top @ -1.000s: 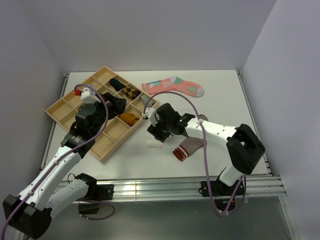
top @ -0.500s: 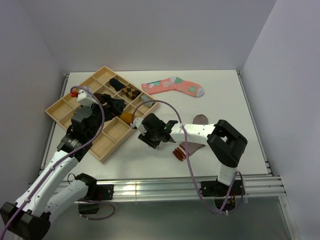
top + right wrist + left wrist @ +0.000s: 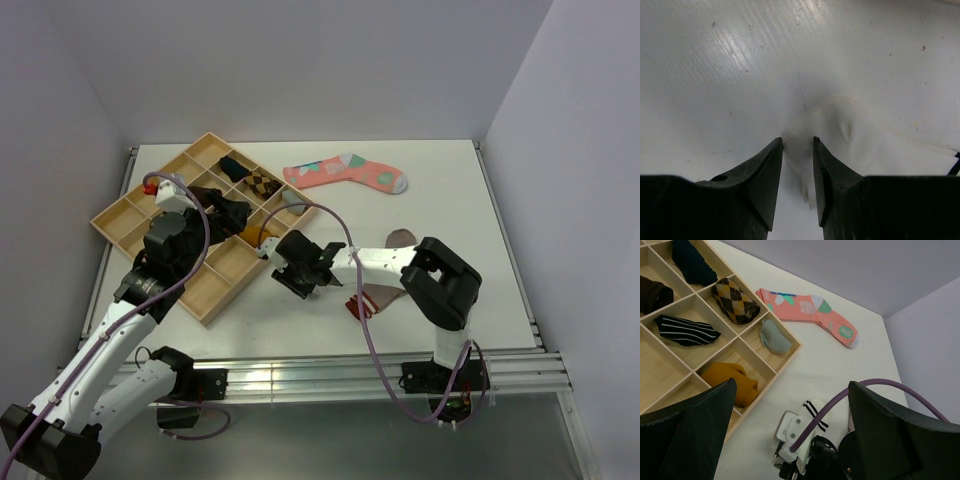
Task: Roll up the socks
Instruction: Roll the sock at the center of the board.
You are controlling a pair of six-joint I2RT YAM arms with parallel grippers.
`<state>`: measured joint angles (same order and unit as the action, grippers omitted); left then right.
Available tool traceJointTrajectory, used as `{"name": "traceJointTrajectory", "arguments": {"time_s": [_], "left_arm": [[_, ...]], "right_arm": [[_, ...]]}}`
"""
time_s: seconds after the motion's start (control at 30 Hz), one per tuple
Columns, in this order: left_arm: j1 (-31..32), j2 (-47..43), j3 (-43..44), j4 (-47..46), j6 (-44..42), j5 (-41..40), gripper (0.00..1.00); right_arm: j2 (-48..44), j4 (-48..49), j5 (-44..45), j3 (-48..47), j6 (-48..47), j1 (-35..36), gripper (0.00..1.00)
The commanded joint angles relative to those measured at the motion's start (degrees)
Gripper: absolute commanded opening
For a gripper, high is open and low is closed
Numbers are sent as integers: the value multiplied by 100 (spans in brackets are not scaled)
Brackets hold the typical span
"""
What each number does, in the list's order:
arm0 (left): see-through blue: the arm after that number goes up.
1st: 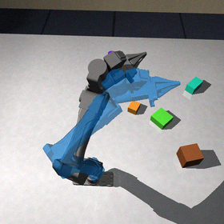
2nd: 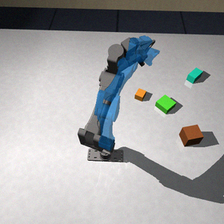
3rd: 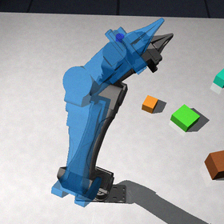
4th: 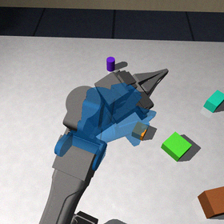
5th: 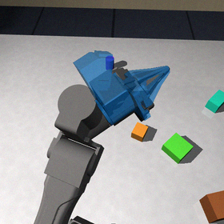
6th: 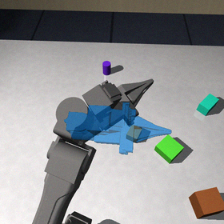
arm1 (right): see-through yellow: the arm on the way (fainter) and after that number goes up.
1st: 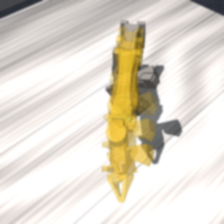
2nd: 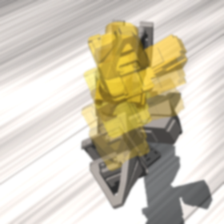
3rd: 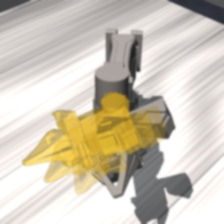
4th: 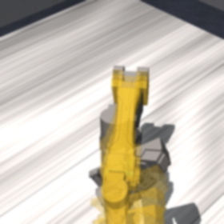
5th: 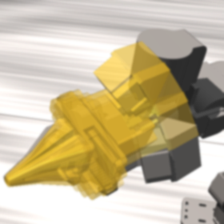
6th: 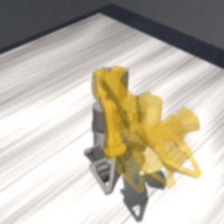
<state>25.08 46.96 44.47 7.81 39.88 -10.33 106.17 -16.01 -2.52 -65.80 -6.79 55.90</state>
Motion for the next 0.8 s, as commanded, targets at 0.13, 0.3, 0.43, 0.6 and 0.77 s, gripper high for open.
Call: {"name": "traceJointTrajectory", "arguments": {"time_s": [0.13, 0.3, 0.43, 0.6, 0.77], "left_arm": [[-30, 6, 141, -149, -77, 92, 99], [-30, 32, 124, -166, -68, 110, 100], [-30, 50, 132, -140, -85, 84, 99], [-30, 59, 106, -148, -85, 110, 100], [-30, 85, 88, -184, -85, 127, 100]], "right_arm": [[-44, -130, 191, -311, 186, 70, 38], [-132, -218, 191, -363, 222, 97, 40], [-123, -306, 182, -372, 248, 149, 41], [-167, -376, 182, -372, 274, 202, 42], [-88, -447, 129, -416, 309, 202, 44]]}}
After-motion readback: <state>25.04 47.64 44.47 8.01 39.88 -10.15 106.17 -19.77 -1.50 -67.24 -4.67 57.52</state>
